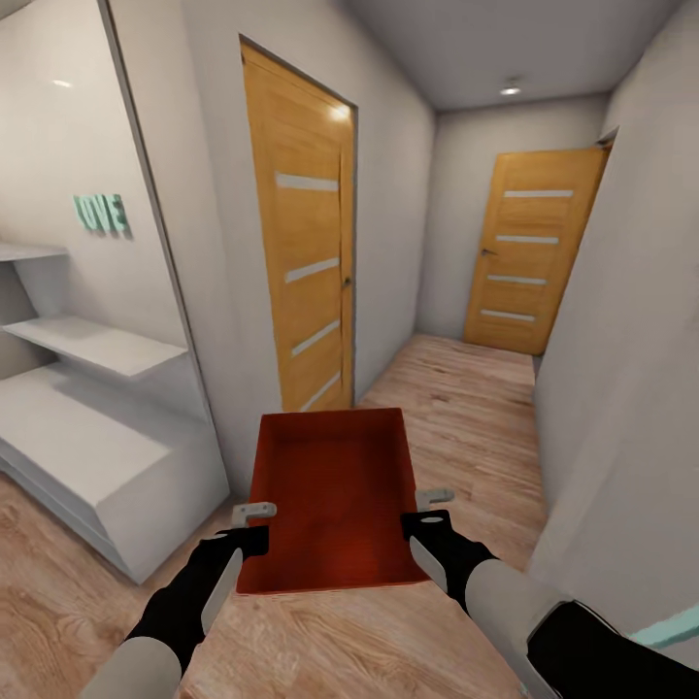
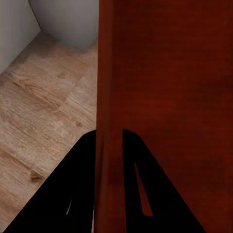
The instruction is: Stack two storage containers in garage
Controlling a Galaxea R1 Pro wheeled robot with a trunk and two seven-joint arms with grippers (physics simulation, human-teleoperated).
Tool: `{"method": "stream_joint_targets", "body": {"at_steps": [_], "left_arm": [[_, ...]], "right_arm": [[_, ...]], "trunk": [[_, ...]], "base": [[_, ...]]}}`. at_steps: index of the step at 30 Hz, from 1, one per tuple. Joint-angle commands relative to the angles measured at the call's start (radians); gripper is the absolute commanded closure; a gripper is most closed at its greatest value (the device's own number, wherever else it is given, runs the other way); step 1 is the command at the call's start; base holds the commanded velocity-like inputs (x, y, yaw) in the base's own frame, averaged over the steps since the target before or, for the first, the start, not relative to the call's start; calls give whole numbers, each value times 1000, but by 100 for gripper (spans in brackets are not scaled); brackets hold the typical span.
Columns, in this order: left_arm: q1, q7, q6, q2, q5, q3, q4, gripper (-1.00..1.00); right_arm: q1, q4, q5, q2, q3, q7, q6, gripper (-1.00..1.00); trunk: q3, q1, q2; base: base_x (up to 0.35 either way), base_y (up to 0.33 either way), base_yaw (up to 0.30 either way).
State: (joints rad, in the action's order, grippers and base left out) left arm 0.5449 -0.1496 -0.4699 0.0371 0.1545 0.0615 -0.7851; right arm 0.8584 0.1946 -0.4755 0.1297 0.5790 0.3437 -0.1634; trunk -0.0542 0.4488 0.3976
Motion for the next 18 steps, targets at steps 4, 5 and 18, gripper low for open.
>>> {"method": "stream_joint_targets", "body": {"at_steps": [4,5,18], "left_arm": [[1,-16,14,-4,-36,0,-3,100],[1,-16,14,-4,-36,0,-3,100],[1,-16,14,-3,-35,0,-3,100]], "right_arm": [[1,0,-40,-1,30,-12,-4,100],[0,0,-40,-1,30,-12,-4,100],[0,0,-40,-1,30,-12,-4,100]], "trunk": [[-2,1,2],[-2,1,2],[-2,1,2]], "base": [[322,0,-18],[322,0,-4],[322,0,-9]]}}
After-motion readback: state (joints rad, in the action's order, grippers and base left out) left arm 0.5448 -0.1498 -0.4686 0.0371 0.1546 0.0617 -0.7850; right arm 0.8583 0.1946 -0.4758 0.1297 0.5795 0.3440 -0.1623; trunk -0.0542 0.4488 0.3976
